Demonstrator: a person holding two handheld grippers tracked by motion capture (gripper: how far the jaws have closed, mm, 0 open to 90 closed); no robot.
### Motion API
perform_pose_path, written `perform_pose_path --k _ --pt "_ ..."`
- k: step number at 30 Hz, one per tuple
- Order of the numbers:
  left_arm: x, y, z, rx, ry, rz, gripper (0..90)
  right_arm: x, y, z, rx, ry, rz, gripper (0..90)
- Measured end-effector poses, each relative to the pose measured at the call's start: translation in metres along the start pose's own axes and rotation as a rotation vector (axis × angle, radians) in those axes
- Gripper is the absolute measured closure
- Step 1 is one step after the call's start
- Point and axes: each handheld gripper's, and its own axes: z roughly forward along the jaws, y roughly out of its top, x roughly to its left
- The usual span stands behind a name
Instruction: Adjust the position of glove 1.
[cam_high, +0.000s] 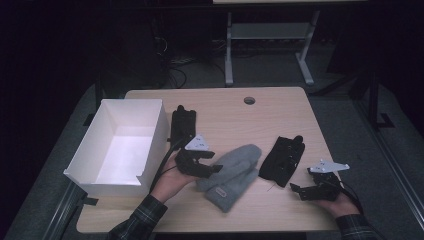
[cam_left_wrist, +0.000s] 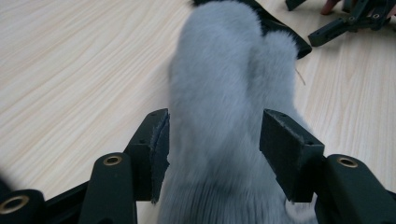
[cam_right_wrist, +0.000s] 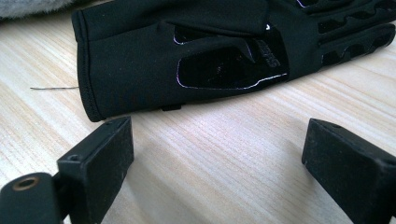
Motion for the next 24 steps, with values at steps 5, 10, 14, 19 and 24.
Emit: perform_pose_path --k 5,10,14,19,24 --pt "0.000 -0.020 -0.008 0.001 0.008 -0.052 42.5 0.000 0.000 0.000 0.000 0.000 0.002 8.7" --pt "-0.003 -0.037 -0.008 -0.009 -0.017 -0.107 42.7 0.000 0.000 0.000 0.000 0.000 0.000 8.7" --pt "-0.001 -0.043 -0.001 0.020 -0.028 -0.124 42.7 0.000 0.000 0.000 0.000 0.000 0.000 8.6" --pt "0.000 -0.046 0.005 0.065 -0.042 -0.109 55.0 0.000 0.000 0.000 0.000 0.000 0.000 8.6" --pt "-0.002 -0.043 0.008 0.094 -0.028 -0.068 80.3 0.000 0.000 0.000 0.000 0.000 -0.001 8.6"
